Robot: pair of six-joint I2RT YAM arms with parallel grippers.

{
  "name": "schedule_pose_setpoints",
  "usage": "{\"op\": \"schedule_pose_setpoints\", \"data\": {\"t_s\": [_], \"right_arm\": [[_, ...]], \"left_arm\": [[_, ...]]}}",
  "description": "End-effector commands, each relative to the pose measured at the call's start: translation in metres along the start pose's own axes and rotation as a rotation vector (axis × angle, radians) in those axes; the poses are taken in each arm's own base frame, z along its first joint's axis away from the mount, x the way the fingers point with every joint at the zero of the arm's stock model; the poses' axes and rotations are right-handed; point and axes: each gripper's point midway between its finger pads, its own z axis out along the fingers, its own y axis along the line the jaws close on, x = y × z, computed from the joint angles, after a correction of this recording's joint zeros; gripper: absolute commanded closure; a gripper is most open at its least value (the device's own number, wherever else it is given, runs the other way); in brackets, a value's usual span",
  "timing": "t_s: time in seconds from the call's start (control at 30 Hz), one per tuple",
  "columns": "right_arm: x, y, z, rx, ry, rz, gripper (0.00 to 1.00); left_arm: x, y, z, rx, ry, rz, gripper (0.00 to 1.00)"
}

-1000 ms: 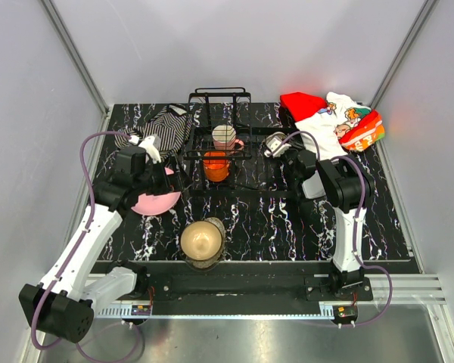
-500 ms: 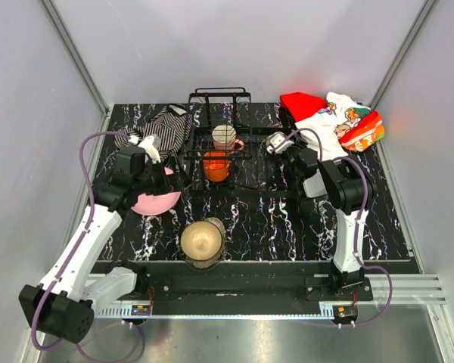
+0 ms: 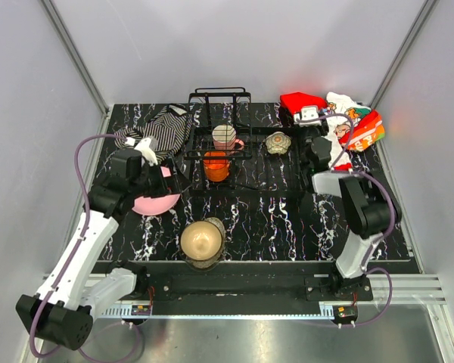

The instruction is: Load the mixed dishes into the dish rack

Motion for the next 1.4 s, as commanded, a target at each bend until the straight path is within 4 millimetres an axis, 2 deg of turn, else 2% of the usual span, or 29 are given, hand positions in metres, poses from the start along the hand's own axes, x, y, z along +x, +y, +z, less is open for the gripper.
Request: {"op": "schedule_pose_setpoints", "data": {"t_s": [0.0,0.03,0.07,0.1,0.13,0.17,0.2,0.23,0.27,0.3,0.33,0.37,0.4,0.43,0.47,0.53,0.57,0.6,0.67,0.7,0.8,0.83,0.9,0.93,1.13,1.23,1.37], "right_arm": [[-0.075,-0.044,-0.029,0.194,-0.096,0.238,0.43],[-0.075,-0.042,-0.035,0.191,-0.059,0.251,0.41],[-0.096,-0.038,-0.049,0.162,-0.06,0.297,0.37],[-0.083,-0.024,-0.059,0.114,0.042,0.32,0.37],[-0.086,-0.013,-0.068,0.068,0.083,0.351,0.36],[-0.114,-0.017,-0.077,0.036,0.076,0.426,0.37],[-0.09,0.006,-0.096,-0.042,0.253,0.474,0.37],[-0.091,0.012,-0.106,-0.084,0.319,0.528,0.37],[-0.113,0.007,-0.115,-0.117,0.328,0.599,0.36],[-0.104,0.022,-0.136,-0.187,0.427,0.642,0.36],[-0.113,0.019,-0.149,-0.211,0.424,0.678,0.35],[-0.121,0.03,-0.164,-0.265,0.437,0.698,0.35],[-0.113,0.037,-0.183,-0.292,0.512,0.718,0.34],[-0.121,0.039,-0.195,-0.32,0.521,0.746,0.34],[-0.118,0.049,-0.213,-0.348,0.587,0.757,0.34],[-0.126,0.058,-0.231,-0.382,0.635,0.769,0.34],[-0.119,0.063,-0.246,-0.387,0.702,0.766,0.35],[-0.127,0.077,-0.263,-0.43,0.721,0.757,0.35],[-0.127,0.09,-0.284,-0.422,0.781,0.778,0.35],[-0.131,0.103,-0.301,-0.462,0.8,0.784,0.35],[-0.121,0.133,-0.33,-0.469,0.892,0.824,0.36],[-0.115,0.148,-0.347,-0.497,0.925,0.796,0.36],[-0.117,0.163,-0.36,-0.493,0.954,0.832,0.36],[-0.119,0.175,-0.372,-0.52,0.969,0.817,0.36],[-0.126,0.226,-0.407,-0.599,1.044,0.816,0.38],[-0.124,0.241,-0.418,-0.624,1.068,0.808,0.39],[-0.124,0.252,-0.423,-0.645,1.078,0.831,0.42]], "left_arm": [[-0.011,-0.006,-0.013,0.005,-0.042,0.02,0.01],[-0.01,-0.006,-0.015,0.005,-0.04,0.018,0.01],[-0.009,-0.005,-0.016,0.001,-0.036,0.017,0.01],[-0.009,-0.006,-0.017,0.001,-0.039,0.01,0.01],[-0.008,-0.007,-0.02,0.007,-0.038,0.009,0.01],[-0.007,-0.008,-0.021,0.012,-0.037,0.005,0.01],[-0.006,-0.01,-0.024,0.023,-0.041,-0.002,0.01],[-0.005,-0.011,-0.026,0.028,-0.044,-0.005,0.01],[-0.003,-0.011,-0.027,0.028,-0.04,-0.011,0.01],[-0.002,-0.01,-0.028,0.029,-0.045,-0.013,0.01],[0.0,-0.01,-0.029,0.025,-0.042,-0.016,0.01],[0.001,-0.01,-0.031,0.027,-0.044,-0.018,0.01],[0.001,-0.009,-0.031,0.023,-0.046,-0.02,0.01],[0.004,-0.007,-0.032,0.017,-0.041,-0.022,0.01],[0.003,-0.007,-0.034,0.012,-0.047,-0.025,0.01],[0.003,-0.007,-0.036,0.009,-0.052,-0.03,0.01],[0.003,-0.007,-0.037,0.01,-0.055,-0.032,0.01],[0.003,-0.007,-0.038,0.012,-0.059,-0.032,0.01],[0.004,-0.007,-0.039,0.012,-0.061,-0.036,0.01],[0.003,-0.008,-0.04,0.013,-0.063,-0.037,0.01],[0.004,-0.008,-0.041,0.013,-0.065,-0.041,0.01],[0.005,-0.008,-0.041,0.015,-0.063,-0.042,0.01],[0.004,-0.009,-0.043,0.018,-0.066,-0.042,0.01],[0.004,-0.009,-0.044,0.017,-0.067,-0.04,0.01],[0.005,-0.006,-0.046,0.0,-0.069,-0.028,0.01],[0.006,-0.005,-0.046,0.0,-0.067,-0.03,0.01],[0.006,-0.004,-0.047,-0.006,-0.071,-0.022,0.01]]}}
